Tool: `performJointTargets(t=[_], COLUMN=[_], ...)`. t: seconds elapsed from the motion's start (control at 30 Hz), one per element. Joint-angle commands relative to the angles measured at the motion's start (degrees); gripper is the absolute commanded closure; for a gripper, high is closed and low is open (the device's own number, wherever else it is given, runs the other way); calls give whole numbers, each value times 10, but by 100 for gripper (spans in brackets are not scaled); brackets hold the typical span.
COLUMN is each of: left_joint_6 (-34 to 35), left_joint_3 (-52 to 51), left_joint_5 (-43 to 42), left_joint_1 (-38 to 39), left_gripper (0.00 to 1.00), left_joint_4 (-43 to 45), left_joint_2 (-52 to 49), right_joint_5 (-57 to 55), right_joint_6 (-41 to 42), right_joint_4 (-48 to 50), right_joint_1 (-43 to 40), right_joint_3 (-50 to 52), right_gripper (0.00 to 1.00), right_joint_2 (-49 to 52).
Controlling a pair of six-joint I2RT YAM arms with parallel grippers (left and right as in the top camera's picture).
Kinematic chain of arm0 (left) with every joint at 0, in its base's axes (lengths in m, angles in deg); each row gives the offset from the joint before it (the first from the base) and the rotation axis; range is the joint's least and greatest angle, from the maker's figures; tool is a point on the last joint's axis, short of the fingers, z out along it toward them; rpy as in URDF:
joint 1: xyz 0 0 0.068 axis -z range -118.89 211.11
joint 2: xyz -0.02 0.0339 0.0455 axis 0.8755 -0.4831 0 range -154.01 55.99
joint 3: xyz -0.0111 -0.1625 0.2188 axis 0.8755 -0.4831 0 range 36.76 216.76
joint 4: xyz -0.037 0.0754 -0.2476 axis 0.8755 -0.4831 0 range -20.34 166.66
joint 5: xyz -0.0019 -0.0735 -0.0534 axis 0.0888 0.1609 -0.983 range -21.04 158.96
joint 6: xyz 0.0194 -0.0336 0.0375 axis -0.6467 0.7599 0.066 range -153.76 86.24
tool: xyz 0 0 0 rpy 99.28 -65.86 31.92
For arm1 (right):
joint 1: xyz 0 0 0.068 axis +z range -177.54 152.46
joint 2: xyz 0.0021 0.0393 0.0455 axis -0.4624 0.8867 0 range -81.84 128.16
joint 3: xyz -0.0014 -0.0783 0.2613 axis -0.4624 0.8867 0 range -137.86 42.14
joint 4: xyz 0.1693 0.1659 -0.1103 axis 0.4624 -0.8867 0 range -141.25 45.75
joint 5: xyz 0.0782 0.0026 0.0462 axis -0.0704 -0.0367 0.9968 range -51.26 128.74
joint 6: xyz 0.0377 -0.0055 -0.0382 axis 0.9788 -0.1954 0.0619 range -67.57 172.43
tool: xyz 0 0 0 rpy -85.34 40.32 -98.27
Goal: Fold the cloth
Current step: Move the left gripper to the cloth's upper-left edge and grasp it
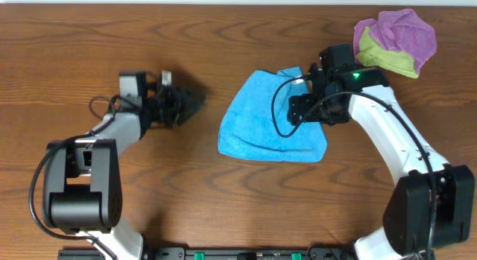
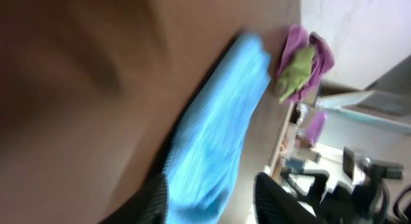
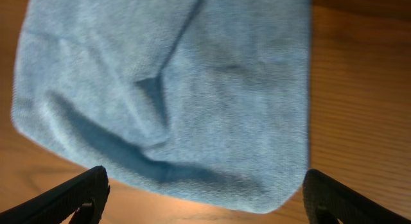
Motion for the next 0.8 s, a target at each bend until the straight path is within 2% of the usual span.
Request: performJointTargets(t=[0.0,0.2,0.77], left_joint_6=[24,26,69], left_joint_3=[52,122,303], left_joint_5=[82,111,85], left_joint_1=[15,19,69], left_gripper=[50,48,48], left_joint_4=[-17,-33,-31], left_joint_2=[-6,-39,-214], right_joint_5=[38,65,95], right_joint_6=[-20,-19,-19], right_joint_4=[0,5,30], right_joint_1=[10,12,11], right_joint_3=[1,1,1], right_gripper=[4,4,2], right_joint_2=[-17,-35,-97])
